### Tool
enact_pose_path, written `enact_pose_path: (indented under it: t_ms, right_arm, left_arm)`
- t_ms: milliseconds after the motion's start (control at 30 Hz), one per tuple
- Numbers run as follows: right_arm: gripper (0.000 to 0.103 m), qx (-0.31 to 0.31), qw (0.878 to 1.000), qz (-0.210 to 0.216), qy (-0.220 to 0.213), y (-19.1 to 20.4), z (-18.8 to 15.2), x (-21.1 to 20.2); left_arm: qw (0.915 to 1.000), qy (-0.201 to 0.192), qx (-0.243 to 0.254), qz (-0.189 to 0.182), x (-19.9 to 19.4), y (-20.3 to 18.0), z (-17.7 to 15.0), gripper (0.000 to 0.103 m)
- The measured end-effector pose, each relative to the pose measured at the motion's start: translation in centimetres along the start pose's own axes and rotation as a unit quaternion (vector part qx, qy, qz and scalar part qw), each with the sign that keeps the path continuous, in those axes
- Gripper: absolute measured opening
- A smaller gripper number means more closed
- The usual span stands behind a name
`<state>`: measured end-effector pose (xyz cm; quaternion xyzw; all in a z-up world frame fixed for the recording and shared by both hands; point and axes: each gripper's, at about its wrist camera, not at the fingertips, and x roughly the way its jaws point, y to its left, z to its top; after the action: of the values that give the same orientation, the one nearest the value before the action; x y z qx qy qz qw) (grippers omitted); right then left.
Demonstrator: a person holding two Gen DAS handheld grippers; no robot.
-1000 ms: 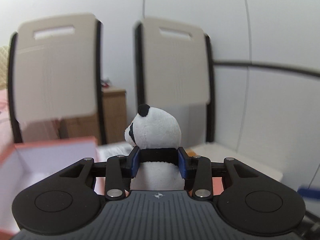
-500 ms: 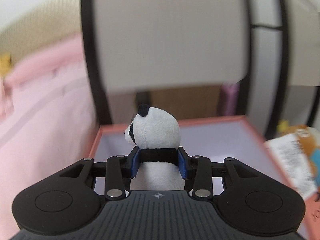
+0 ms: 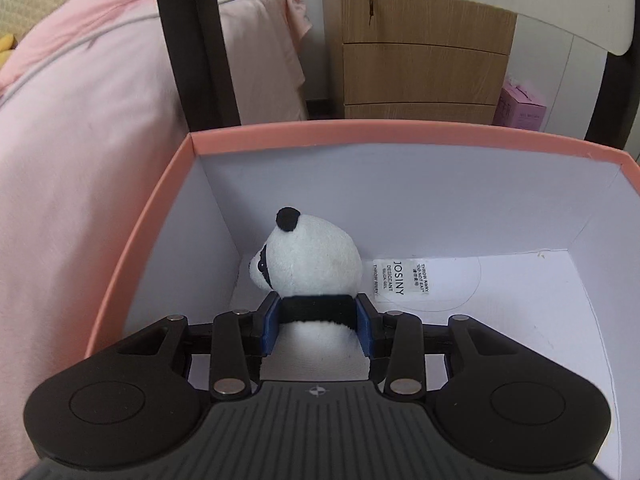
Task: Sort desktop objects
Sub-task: 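Carry the panda into the pink box and open the left gripper, then withdraw the left tool up out of the box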
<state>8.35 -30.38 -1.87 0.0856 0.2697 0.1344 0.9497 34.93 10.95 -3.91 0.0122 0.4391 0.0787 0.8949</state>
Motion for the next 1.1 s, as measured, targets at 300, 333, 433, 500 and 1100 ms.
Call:
enact_pose_path:
  t_ms: [300,333,433,500,1100]
  right_arm:
    - [0.103,0.013,1.0,0.016,-0.021,0.0,0.1,-1.6]
    - [0.103,0.015,0.999,0.019,-0.025,0.0,0.2,-1.8]
    - [0.103,0.02,0.999,0.029,-0.039,0.2,0.3,-2.6]
    - [0.103,0.027,0.998,0.035,-0.053,0.2,0.3,-3.4]
    - [0.103,0.011,0.992,0.034,-0.12,2.3,-0.1,-5.9]
  left_arm:
    - [0.9986,-0.051,0.016,-0.007,-5.9,-0.3,-0.4,0.081]
    - [0.9976,-0.065,0.024,-0.007,-7.4,-0.6,-0.7,0.086]
    - [0.9927,-0.116,0.033,-0.013,-11.8,-1.3,-1.8,0.091]
    - [0.9888,-0.144,0.028,-0.024,-14.7,-1.7,-2.9,0.093]
    - [0.9527,-0.292,-0.05,-0.066,-25.9,-4.7,-17.2,0.103]
